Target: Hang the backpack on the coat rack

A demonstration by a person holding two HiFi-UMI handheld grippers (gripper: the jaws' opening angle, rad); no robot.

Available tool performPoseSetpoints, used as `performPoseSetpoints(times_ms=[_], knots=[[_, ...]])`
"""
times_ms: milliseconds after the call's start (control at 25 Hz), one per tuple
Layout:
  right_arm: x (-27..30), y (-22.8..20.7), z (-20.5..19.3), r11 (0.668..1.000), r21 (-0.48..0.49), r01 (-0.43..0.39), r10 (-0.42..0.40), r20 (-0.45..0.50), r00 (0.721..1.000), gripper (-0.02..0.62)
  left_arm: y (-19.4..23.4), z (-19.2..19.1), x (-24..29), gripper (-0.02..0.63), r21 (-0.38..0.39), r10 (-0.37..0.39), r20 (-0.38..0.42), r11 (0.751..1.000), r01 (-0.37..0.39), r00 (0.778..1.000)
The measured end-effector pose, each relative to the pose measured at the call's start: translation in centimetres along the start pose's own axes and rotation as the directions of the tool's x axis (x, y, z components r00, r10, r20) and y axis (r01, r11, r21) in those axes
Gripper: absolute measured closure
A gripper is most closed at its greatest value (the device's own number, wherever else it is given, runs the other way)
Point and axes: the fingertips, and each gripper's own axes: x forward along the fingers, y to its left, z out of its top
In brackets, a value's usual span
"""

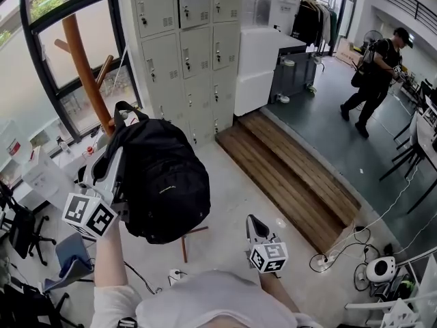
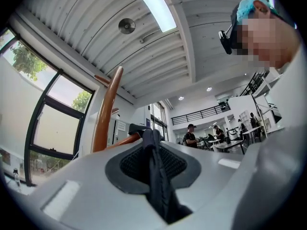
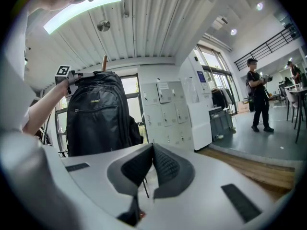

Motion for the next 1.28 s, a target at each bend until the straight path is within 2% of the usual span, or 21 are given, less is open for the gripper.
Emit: performPoseSetpoints(times_ms=[200, 360, 600, 840, 1000, 1160, 1280], knots=[[0.0, 0.0, -0.3, 1.000, -0.002, -0.002, 0.002, -0.008, 1.000, 0.587, 0.6, -2.0, -0.1, 0.537, -0.058, 0.017, -0.027, 0.998, -0.018, 0.999], [0.2, 0.0, -0.4, 1.000, -0.002, -0.004, 0.004, -0.015, 1.000, 0.588, 0.5, -4.0, -0.2, 0.534, -0.065, 0.008, -0.050, 0.998, -0.011, 0.999], [0.2, -0.1, -0.5, 1.000, -0.004, -0.013, 0.012, -0.028, 1.000, 0.588, 1.4, -6.1, -1.0, 0.531, -0.095, 0.057, -0.061, 0.994, -0.062, 0.997], [0.2, 0.1, -0.7, 1.000, -0.004, -0.022, 0.022, -0.031, 0.999, 0.588, 2.3, -7.2, -1.4, 0.493, -0.022, 0.144, -0.077, 0.989, -0.146, 0.987], [0.3, 0.3, -0.9, 1.000, -0.006, -0.027, 0.027, -0.035, 0.999, 0.588, 2.6, -7.0, -2.1, 0.382, 0.046, 0.199, -0.059, 0.979, -0.196, 0.978], [0.2, 0.2, -1.1, 1.000, -0.005, -0.026, 0.025, -0.039, 0.999, 0.588, 1.8, -6.9, -3.0, 0.360, 0.045, 0.192, -0.047, 0.981, -0.190, 0.980], [0.3, 0.1, -1.2, 1.000, -0.003, -0.021, 0.021, -0.041, 0.999, 0.588, 1.4, -7.2, -4.2, 0.362, 0.031, 0.202, -0.009, 0.979, -0.201, 0.979]])
